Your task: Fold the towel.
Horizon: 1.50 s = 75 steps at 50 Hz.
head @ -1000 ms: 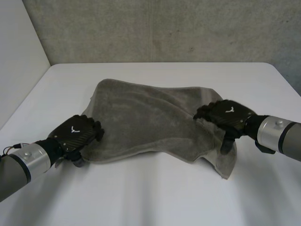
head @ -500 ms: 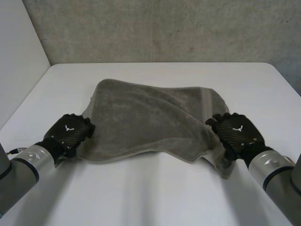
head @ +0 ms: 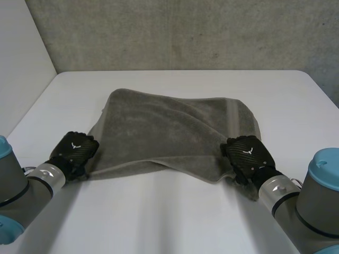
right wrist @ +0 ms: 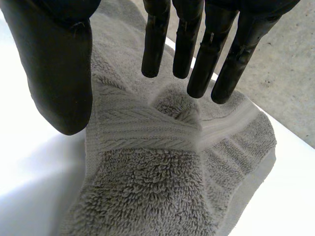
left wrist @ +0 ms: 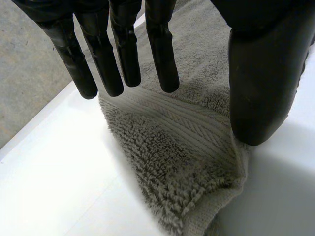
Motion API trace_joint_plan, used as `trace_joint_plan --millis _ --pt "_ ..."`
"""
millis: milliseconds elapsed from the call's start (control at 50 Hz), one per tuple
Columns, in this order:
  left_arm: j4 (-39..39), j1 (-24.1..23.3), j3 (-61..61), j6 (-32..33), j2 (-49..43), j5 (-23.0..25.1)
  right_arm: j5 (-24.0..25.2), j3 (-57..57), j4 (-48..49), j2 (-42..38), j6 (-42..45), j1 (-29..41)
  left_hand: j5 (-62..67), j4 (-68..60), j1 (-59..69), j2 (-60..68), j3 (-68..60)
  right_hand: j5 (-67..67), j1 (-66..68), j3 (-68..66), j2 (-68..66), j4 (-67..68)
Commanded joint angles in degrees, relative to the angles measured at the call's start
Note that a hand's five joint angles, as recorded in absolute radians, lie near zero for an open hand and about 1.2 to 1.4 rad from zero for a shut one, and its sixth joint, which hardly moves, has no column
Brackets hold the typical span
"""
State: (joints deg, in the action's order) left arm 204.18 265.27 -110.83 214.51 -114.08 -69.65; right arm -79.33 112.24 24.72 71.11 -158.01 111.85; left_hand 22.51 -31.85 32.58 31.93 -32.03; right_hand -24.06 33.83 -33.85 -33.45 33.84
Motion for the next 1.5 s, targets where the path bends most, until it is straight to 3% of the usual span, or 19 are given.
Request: trace_joint_plan --millis 20,180,380,660,1040,1240,1280,1300,1340,1460,1500 --pt "-0.09 0.08 -0.43 0.21 0.61 0.04 -0.74 -0.89 0.15 -1.23 0.42 -0.14 0.58 -1.24 0.51 1.16 -1.07 -1.09 1.31 -1.29 -1.70 1.30" --pt "-0.62 0.25 -1.05 0.21 1.49 0.21 -0.83 -0.97 0.33 -1.32 0.51 -0.58 0.08 -0.74 0.00 0.66 -0.56 -7.31 7.54 -7.52 -7.92 7.53" --pt "-3.34 1.74 -3.16 -0.05 4.82 0.83 -0.92 -1.68 -0.11 -1.23 2.80 -1.02 -6.82 6.16 -6.89 -6.24 6.33 -27.31 27.54 -27.52 -27.92 27.53" --pt "-3.70 2.01 -3.86 0.12 5.71 0.92 -0.56 -1.59 -0.90 -0.09 2.71 -6.47 -6.48 5.82 -6.56 -5.91 6.00 -27.16 27.39 -27.37 -27.77 27.38" --pt "-2.91 2.19 -3.42 0.47 5.00 0.57 -0.30 -2.03 -2.13 0.70 2.71 -7.17 -4.63 3.97 -4.71 -4.05 4.15 -27.00 27.22 -27.20 -27.60 27.21" --pt "-3.00 3.86 -3.42 2.14 4.12 0.39 -0.21 -2.56 -2.13 1.40 2.80 -10.16 16.73 -17.39 16.65 17.31 -17.21 -27.16 27.39 -27.37 -27.77 27.38" --pt "-3.43 3.86 -3.34 5.03 3.95 0.21 -0.21 -2.91 -2.83 1.67 3.06 -10.77 28.77 -29.43 28.69 29.35 -29.25 -27.16 27.39 -27.37 -27.77 27.38" --pt "-3.43 3.86 -3.34 5.04 3.95 0.21 -0.21 -2.91 -2.83 1.67 3.06 -10.78 28.84 -29.50 28.77 29.42 -29.32 -27.16 27.39 -27.37 -27.77 27.38" --pt "-3.78 3.86 -3.07 7.23 4.65 0.13 -0.13 -4.04 -4.93 2.63 3.41 -11.13 47.39 -48.05 47.32 47.97 -47.87 -27.16 27.39 -27.37 -27.77 27.38" --pt "-4.23 3.33 -2.46 7.77 7.90 0.04 0.14 -7.74 -11.45 5.01 3.50 -11.13 47.49 -48.15 47.42 48.07 -47.97 -27.84 28.06 -28.04 -28.44 28.05" --pt "-6.41 2.98 -0.88 6.55 13.59 0.04 1.01 -11.50 -17.13 7.89 3.41 -11.04 47.49 -48.15 47.42 48.07 -47.97 -30.51 30.73 -30.71 -31.12 30.72"
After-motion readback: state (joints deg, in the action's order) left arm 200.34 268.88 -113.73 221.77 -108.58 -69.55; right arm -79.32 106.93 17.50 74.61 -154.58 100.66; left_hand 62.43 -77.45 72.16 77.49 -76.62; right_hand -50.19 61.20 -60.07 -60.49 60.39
